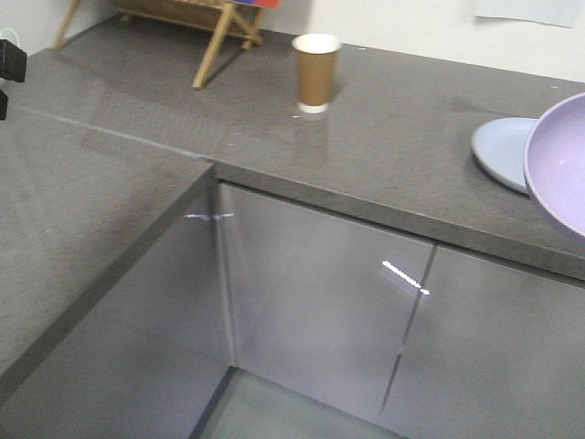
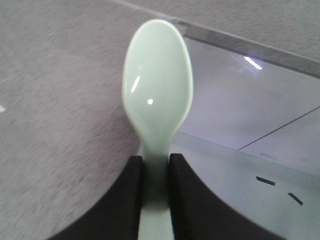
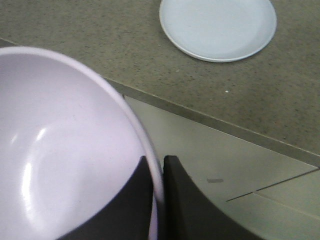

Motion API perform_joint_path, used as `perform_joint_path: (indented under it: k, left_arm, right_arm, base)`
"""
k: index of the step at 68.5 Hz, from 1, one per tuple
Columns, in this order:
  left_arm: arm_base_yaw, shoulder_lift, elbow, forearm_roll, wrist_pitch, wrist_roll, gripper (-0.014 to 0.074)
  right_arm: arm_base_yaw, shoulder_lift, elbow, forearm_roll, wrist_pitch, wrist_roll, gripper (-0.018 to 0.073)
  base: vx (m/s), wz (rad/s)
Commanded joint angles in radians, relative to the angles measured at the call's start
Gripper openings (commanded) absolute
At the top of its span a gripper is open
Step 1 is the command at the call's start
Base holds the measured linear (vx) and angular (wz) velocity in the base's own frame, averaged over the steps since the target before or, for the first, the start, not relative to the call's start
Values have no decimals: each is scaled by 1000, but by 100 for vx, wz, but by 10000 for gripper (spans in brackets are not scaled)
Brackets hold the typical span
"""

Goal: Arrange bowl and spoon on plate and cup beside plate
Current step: 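Drive the base, holding spoon and bowl, toward the pale blue plate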

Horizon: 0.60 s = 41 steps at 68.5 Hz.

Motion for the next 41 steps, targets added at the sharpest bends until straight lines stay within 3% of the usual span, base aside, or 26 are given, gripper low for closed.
perform_joint_path:
  k: [1,41]
  left_arm:
    - [-8,-26,-24,-4,-24,1,-6]
    - [-8,-26,-24,-4,-24,1,-6]
  right_arm:
    - [-6,-12,-28,-3,-59,-6,-6]
    - [-6,-12,-28,-3,-59,-6,-6]
  base:
    - [11,-54]
    - [13,-47]
